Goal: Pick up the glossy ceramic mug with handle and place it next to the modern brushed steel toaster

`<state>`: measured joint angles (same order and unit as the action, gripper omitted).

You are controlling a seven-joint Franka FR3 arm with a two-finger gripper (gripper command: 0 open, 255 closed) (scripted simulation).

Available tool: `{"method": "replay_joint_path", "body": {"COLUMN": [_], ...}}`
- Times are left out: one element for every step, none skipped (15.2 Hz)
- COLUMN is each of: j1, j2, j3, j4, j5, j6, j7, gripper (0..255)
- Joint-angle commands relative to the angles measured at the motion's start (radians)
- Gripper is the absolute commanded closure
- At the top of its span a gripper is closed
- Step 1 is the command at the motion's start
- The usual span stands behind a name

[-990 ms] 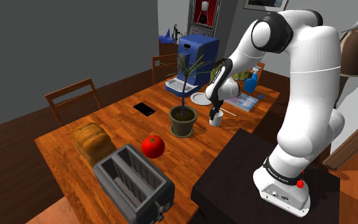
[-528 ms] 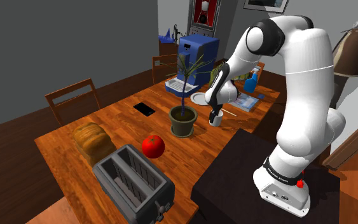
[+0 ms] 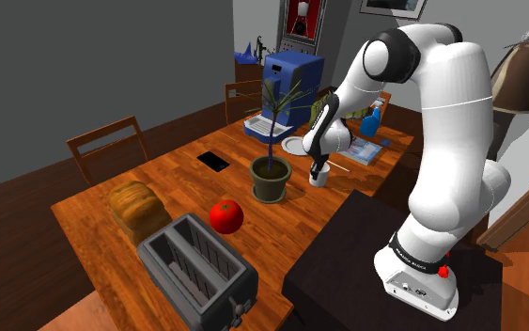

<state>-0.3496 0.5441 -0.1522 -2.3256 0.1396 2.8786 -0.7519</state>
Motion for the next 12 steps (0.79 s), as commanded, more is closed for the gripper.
{"method": "replay_joint_path", "body": {"j1": [0.000, 0.000, 0.000, 0.000, 0.000, 0.000, 0.000, 0.004, 0.008, 0.012, 0.016, 0.020], "j2": [0.000, 0.000, 0.000, 0.000, 0.000, 0.000, 0.000, -0.015, -0.029, -0.044, -0.058, -0.073], "j3": [0.000, 0.000, 0.000, 0.000, 0.000, 0.000, 0.000, -0.005, -0.010, -0.015, -0.020, -0.025], "j4": [0.000, 0.000, 0.000, 0.000, 0.000, 0.000, 0.000, -0.005, -0.010, -0.014, -0.019, -0.023], "j5": [0.000, 0.000, 0.000, 0.000, 0.000, 0.000, 0.000, -0.003, -0.006, -0.010, -0.013, -0.017], "j6": [0.000, 0.000, 0.000, 0.000, 0.000, 0.000, 0.000, -0.010, -0.020, -0.030, -0.040, -0.051], "j7": [0.000, 0.000, 0.000, 0.000, 0.000, 0.000, 0.000, 0.002, 0.004, 0.006, 0.009, 0.011], "gripper": [255, 255, 255, 255, 255, 255, 255, 255, 255, 255, 255, 255]}}
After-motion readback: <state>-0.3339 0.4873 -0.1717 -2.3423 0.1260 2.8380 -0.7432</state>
